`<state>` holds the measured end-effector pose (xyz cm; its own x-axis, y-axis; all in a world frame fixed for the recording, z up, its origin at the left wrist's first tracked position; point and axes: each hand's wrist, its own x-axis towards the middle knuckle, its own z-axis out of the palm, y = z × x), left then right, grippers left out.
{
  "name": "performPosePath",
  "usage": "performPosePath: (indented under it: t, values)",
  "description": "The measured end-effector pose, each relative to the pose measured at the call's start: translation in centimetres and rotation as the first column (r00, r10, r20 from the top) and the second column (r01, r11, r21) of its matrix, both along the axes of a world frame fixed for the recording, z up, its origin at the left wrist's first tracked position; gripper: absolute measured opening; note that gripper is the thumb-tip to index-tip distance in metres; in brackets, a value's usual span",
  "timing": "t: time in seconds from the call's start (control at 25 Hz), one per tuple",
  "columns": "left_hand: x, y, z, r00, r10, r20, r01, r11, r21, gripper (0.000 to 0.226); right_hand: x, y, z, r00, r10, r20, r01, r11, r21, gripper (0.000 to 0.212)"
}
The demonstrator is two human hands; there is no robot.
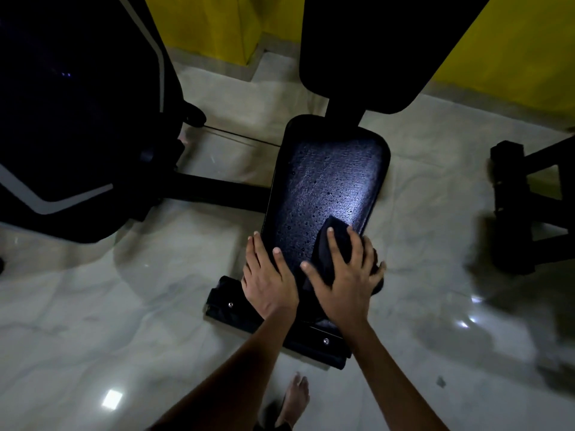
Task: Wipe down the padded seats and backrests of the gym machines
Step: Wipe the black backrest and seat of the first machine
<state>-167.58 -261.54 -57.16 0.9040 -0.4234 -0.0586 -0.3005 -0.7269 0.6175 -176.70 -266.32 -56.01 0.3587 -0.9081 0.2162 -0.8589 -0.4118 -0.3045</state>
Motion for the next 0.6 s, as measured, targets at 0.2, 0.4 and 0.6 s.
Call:
performPosePath:
  t: [0.2, 0.4, 0.6]
  values:
    - [-0.1, -0.1, -0.1, 1.0, -0.002, 0.004, 0.002, 1.0, 0.019, 0.059, -1.0, -2.6, -0.3, 0.991, 0.103, 0.08, -0.101, 0.994, -0.032, 0.049]
    - [-0.1, 0.0, -0.6, 0.999, -0.007, 0.038, 0.006, 0.999, 0.045, 0.061, 1.9, -8.6, 0.8, 0.994, -0.068, 0.082, 0.066, 0.998, 0.017, 0.05]
    - [-0.3, -0.1, -0.6, 0.999, -0.005, 0.046, 0.002, 0.998, 0.062, 0.06, -0.4, -2.0, 0.1, 0.997, 0.074, 0.01, -0.074, 0.997, -0.021, 0.053]
